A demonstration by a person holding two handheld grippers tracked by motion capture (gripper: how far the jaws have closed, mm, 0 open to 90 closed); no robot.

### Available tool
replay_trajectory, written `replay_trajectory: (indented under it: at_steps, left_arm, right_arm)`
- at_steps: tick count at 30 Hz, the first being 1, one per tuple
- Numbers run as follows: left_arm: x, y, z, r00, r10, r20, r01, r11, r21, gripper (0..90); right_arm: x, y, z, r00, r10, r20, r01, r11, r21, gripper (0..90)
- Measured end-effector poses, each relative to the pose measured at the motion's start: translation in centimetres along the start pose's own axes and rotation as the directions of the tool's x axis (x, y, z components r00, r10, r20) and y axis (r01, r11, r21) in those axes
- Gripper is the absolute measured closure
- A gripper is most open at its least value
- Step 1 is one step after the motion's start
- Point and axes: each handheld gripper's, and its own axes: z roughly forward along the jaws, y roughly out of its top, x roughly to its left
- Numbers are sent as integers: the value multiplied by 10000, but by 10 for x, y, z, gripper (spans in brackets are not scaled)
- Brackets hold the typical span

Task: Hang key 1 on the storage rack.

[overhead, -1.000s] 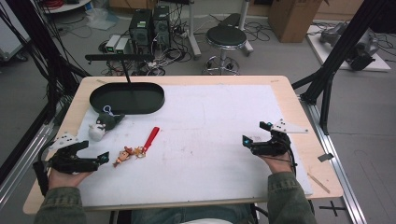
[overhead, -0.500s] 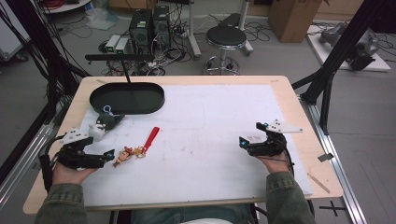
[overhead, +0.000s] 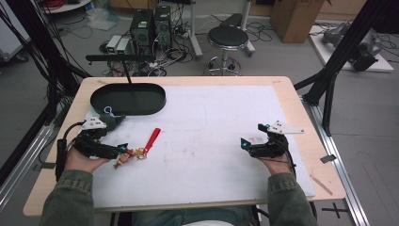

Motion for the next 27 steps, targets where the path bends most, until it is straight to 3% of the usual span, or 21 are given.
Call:
replay_trajectory:
  at_steps: [6, 10, 16, 27]
  left_arm:
    - [-6, 16, 14, 9998, 208, 53, -210, 9989, 429, 17]
    - [-16, 29, 23, 9980, 609, 175, -618, 9963, 605, 17]
    - [-27, 45, 39, 9927, 1134, 415, -1172, 9878, 1022, 17]
    - [-38, 52, 78, 9878, 1334, 801, -1463, 9717, 1855, 17]
  right_arm:
    - [0, 0, 1, 10000, 49, -4, -49, 10000, 53, 4]
    - [-1, 0, 1, 10000, 85, -17, -85, 9999, 73, 4]
    - [0, 0, 1, 10000, 66, -21, -66, 10000, 62, 4]
    - [0, 0, 1, 10000, 5, -70, -4, 10000, 79, 4]
